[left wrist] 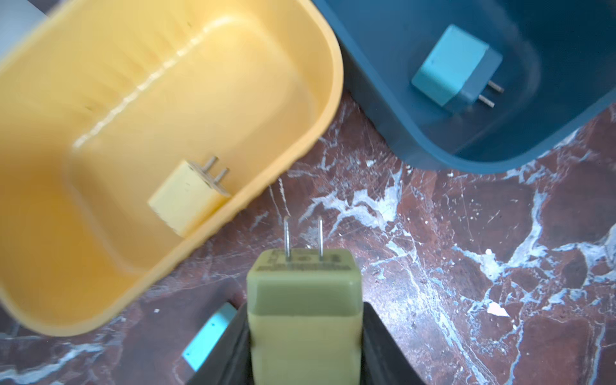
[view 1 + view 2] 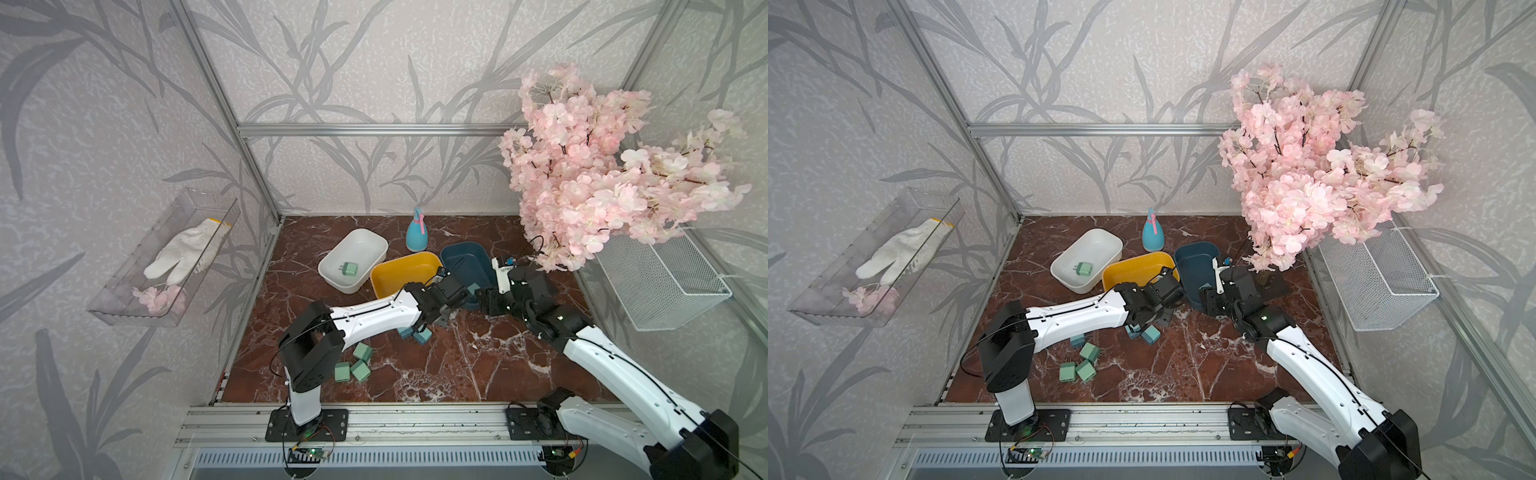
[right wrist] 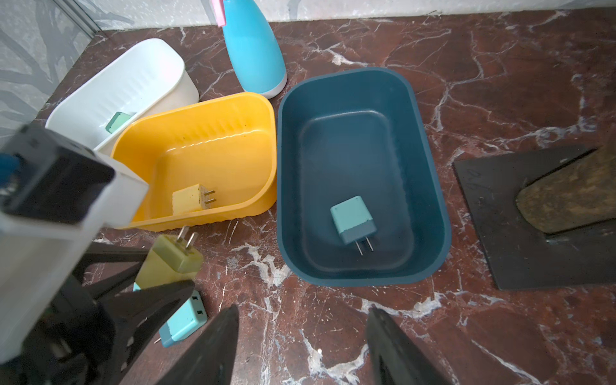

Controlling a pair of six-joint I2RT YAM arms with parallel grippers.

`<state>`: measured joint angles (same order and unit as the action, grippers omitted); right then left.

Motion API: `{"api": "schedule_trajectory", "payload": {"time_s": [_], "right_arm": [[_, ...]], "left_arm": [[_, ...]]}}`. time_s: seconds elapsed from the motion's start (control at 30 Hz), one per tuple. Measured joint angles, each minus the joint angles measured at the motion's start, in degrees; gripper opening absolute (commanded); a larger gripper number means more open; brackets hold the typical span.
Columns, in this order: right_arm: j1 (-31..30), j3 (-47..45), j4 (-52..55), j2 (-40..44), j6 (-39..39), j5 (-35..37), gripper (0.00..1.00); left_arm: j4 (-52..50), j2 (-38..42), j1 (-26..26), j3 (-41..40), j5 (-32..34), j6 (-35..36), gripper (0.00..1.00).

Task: Place the plugs by color into the storage box
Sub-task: Pick up the plug from the center of the board, then place the plug in the storage box.

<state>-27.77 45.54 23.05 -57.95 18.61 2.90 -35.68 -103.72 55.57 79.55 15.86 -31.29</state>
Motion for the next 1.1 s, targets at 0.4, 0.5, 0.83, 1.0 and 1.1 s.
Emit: {"api": "schedule_trajectory", "payload": {"time_s": [0.4, 0.5, 0.83, 1.0, 1.1], "right_arm": [[-0.1, 0.0, -1.1, -0.6, 2.6, -3.9, 0.65], [-0.2, 0.0, -2.0, -1.6, 3.1, -4.7, 0.65], [-2.0, 0.0, -2.3, -4.2, 4.1, -6.2, 0.64], [-2.6, 0.0, -2.5, -4.2, 4.5, -5.7, 0.63], [-2.7, -0.3, -3.0, -3.5, 5.0, -4.9, 0.63]], "left_arm": [[-4.5, -3.7, -16.0, 11.4, -5.8, 7.8, 0.44], [-5.9, -7.7, -18.6, 15.7, -7.3, 9.6, 0.45], [-7.8, -19.0, -20.5, 20.2, -12.7, 11.9, 0.47], [-7.6, -20.9, -21.1, 22.2, -13.2, 12.3, 0.48], [-7.2, -21.5, -21.4, 22.8, -13.4, 12.3, 0.53]]}}
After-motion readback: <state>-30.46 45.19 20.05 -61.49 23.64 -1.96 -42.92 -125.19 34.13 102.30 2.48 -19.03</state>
